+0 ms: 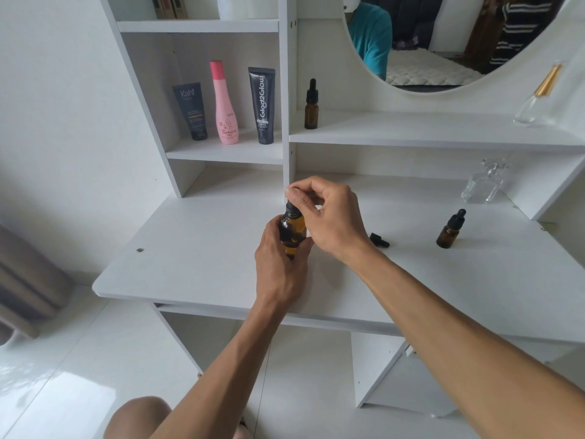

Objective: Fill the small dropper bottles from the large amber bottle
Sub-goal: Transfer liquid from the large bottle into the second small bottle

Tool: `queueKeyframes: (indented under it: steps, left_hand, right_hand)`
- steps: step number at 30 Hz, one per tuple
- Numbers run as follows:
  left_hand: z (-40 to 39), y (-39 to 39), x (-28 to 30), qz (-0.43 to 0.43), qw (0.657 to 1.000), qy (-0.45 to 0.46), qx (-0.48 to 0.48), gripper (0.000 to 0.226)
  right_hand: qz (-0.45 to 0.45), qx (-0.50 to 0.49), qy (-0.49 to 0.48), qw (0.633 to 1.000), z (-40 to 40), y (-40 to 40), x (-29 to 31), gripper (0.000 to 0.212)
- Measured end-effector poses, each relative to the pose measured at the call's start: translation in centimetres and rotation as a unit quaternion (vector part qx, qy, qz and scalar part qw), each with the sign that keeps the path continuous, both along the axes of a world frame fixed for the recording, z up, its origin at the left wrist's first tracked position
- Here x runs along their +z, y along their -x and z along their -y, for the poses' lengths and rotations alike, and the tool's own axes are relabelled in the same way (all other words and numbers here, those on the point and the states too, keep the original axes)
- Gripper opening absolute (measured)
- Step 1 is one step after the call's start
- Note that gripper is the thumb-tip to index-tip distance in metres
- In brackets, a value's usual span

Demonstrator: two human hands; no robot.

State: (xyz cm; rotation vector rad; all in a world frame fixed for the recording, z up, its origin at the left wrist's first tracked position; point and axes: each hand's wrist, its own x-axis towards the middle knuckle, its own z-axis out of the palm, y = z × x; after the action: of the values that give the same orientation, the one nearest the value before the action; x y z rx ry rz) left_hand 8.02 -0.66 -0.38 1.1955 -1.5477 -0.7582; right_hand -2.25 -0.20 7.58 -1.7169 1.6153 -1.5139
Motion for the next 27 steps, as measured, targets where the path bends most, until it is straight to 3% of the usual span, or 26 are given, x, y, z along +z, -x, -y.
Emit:
queueKeyframes:
  steps: [27]
  left_hand:
    - [-0.1, 0.1, 0.0, 0.007, 1.0, -0.015, 0.01, 0.046]
  right_hand:
    - [0.057, -0.015, 0.068, 0.996, 0.1, 1.3, 4.7, 0.013]
